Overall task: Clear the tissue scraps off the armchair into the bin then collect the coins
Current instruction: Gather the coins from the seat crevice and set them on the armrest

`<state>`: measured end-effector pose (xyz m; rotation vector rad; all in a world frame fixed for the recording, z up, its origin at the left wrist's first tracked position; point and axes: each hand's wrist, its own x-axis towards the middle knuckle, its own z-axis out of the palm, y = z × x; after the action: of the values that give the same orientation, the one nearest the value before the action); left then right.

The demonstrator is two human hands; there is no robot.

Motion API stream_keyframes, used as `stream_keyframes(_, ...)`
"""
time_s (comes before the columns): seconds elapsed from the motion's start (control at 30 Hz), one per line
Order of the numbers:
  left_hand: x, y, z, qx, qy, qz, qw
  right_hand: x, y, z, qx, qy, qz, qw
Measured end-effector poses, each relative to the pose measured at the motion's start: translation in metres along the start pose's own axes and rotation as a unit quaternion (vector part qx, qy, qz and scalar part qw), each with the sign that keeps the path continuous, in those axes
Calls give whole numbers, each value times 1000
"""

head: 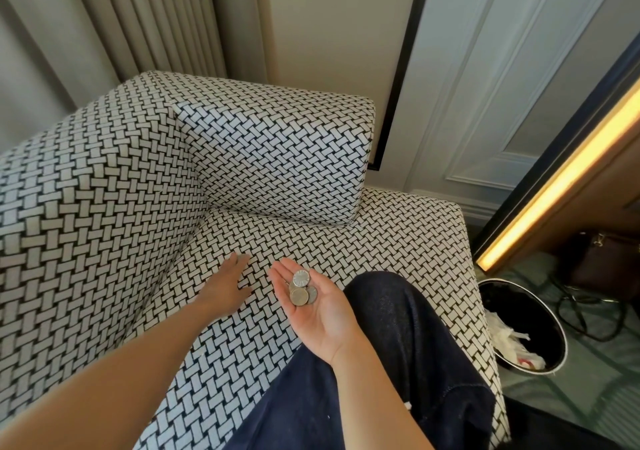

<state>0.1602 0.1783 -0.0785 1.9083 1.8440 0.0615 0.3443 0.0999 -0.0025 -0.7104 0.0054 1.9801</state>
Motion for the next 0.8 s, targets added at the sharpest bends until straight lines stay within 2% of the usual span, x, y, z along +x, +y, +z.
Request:
stream_keyframes(0.1,-13,-3,12,-100,127,-18,987,2,0,0,2,4,-1,1000)
stream_keyframes(0.17,-22,-6,21,-86,195,-14,977,3,0,0,1,7,0,1000)
stream_keyframes(0.23,-27,-9,28,-50,221,5,974,3,1,0,-4,10,-1,1000)
stream_keyframes(0.37,-33,-12,32,-30,221,29,974,3,0,-1,-1,7,-2,1000)
stream_keyframes(0.47,-44,10,13,-175,194,-20,965,3,0,-2,2,-1,-2,1000)
stream_keyframes(0.53,-50,26,0,-290,168,-65,940,3,1,-2,-2,0,-2,1000)
stream_keyframes(0.63,-65,51,-22,-512,137,-118,840,3,1,-1,-4,5,-8,1000)
stream_keyframes(0.7,-80,64,-36,-583,153,-102,791,5,2,-1,-5,14,-17,1000)
stream_keyframes(0.73,-89,72,-41,-590,158,-81,788,6,2,-2,-5,20,-20,1000)
stream_keyframes(0.8,-105,87,-50,-567,135,-25,812,5,3,-2,-16,25,-20,999)
